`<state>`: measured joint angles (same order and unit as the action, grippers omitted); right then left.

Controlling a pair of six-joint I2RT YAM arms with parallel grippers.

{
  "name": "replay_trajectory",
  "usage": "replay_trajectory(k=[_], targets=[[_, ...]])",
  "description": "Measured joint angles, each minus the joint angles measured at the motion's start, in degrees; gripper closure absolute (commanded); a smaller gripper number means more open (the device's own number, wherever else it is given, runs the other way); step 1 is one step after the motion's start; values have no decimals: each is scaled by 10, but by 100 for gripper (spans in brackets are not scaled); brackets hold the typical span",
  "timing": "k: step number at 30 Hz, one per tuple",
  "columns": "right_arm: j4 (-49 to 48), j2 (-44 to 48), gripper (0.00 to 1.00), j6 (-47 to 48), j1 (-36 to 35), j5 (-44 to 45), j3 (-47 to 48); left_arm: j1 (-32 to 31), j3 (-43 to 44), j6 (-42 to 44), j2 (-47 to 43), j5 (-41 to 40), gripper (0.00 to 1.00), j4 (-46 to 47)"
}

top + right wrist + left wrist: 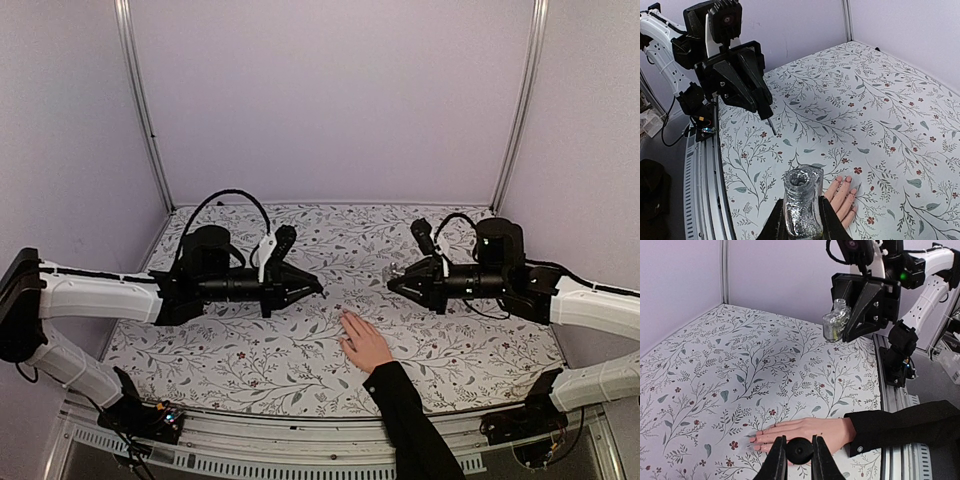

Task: Paint the nails
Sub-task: Paint the nail polish on the nail.

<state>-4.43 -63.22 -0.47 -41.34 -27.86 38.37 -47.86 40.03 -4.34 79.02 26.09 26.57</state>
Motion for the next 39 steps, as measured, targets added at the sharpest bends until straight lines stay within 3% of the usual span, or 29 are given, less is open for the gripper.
replay_trajectory(k=[13, 39], targets=[[-3, -5, 100, -4, 17, -12, 0, -3, 2, 5, 88, 14, 100, 36], [3, -18, 100, 10, 20, -19, 17, 39, 108, -3, 236, 67, 100, 20]])
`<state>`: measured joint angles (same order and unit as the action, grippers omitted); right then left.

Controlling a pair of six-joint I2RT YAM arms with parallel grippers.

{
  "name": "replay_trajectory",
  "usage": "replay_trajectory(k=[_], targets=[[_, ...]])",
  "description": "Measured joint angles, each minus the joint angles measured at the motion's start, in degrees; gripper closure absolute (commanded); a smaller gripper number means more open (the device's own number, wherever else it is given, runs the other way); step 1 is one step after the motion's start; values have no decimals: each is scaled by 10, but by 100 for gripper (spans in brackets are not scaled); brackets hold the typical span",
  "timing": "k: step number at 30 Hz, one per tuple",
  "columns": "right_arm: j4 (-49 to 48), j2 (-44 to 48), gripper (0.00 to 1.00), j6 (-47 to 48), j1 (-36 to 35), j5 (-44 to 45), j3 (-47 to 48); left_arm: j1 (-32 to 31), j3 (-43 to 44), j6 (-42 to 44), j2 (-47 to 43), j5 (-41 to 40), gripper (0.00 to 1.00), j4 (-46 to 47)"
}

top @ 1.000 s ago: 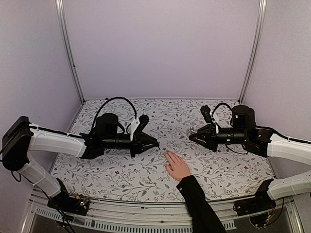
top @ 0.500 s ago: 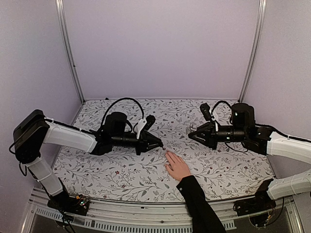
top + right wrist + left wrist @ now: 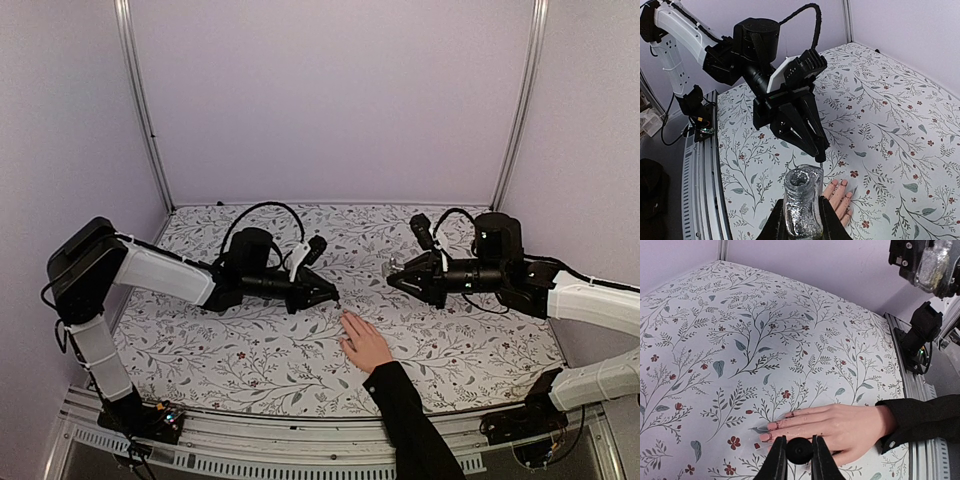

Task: Paint the nails
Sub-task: Paint the nail polish on the nail.

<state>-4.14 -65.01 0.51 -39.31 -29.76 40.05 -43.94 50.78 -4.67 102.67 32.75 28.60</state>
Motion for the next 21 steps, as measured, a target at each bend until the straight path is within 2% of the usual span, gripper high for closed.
replay_trajectory(k=[14, 21], targets=[[-3, -6, 100, 4, 5, -8, 0, 13, 71, -3, 38, 29, 100, -59], [-3, -6, 100, 4, 7, -8, 0, 17, 79, -7, 54, 44, 100, -71]])
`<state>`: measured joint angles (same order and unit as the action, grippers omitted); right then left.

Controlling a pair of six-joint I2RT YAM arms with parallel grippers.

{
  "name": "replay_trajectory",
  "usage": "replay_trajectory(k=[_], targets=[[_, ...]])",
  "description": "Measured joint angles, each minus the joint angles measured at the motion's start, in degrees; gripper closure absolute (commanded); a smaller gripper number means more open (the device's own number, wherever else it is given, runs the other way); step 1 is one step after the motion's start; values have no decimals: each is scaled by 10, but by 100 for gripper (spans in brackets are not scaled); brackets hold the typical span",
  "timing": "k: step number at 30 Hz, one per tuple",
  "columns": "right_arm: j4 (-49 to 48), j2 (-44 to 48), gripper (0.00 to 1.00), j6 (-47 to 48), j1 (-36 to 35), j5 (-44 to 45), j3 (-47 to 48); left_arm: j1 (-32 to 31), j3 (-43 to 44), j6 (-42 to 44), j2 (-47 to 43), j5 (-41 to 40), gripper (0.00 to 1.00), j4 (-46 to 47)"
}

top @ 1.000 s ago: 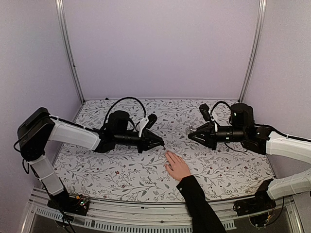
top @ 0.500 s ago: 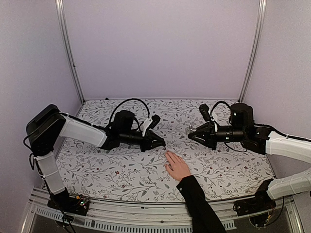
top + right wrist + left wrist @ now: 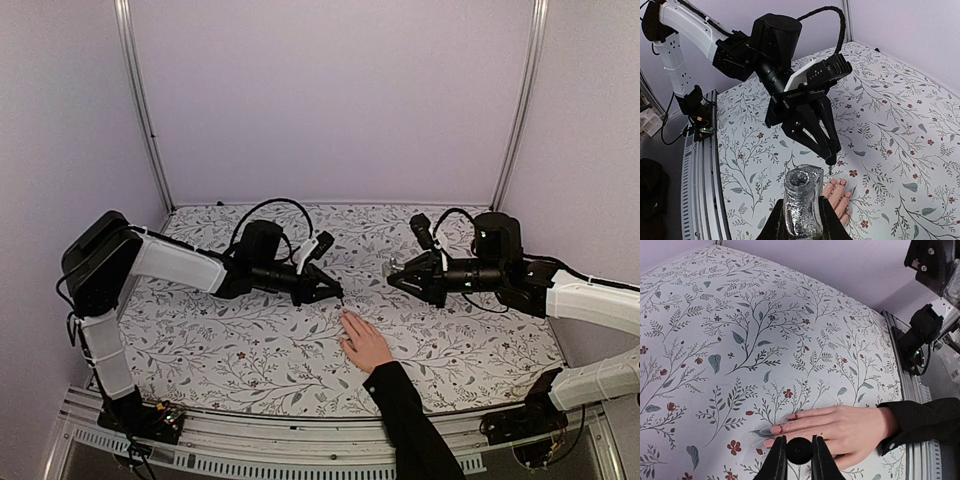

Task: Paint the nails
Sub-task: Paint the nail polish on the nail.

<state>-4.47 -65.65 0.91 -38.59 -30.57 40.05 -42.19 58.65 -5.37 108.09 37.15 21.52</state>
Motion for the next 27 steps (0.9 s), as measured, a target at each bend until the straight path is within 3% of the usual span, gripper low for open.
replay_trajectory(k=[27], targets=[[-8, 0, 100, 0, 2, -1, 0, 10, 5, -18, 38, 2, 100, 0]])
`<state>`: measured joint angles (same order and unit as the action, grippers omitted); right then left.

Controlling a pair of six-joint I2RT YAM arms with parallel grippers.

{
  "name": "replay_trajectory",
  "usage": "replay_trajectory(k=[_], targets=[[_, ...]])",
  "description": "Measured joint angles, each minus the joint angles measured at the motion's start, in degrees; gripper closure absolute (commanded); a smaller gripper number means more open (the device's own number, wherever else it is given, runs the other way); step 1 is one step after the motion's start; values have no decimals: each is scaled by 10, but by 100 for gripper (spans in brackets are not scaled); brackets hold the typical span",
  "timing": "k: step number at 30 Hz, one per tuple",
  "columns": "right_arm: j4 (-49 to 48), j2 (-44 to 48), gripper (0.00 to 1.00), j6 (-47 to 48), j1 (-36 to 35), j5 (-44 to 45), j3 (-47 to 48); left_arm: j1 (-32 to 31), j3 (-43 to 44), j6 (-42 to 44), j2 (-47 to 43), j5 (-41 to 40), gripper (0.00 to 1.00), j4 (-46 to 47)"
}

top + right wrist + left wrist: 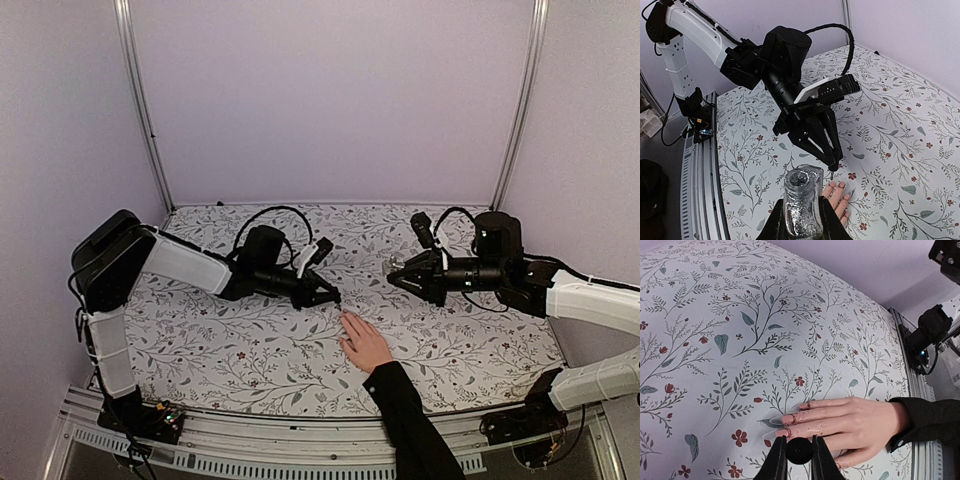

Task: Paint the nails
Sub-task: Paint the nail polish on the nail.

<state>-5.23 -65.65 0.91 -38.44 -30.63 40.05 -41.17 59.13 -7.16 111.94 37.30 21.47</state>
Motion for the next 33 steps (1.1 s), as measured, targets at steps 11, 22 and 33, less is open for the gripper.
replay_trajectory(k=[11, 22, 33], targets=[[-1, 0, 100, 0, 3, -2, 0, 0, 8, 0, 14, 0, 100, -3], [-4, -1, 100, 0, 3, -4, -1, 0, 9, 0, 17, 0, 100, -4], [-5, -1, 100, 0, 4, -10, -3, 0, 11, 0, 19, 0, 100, -5]])
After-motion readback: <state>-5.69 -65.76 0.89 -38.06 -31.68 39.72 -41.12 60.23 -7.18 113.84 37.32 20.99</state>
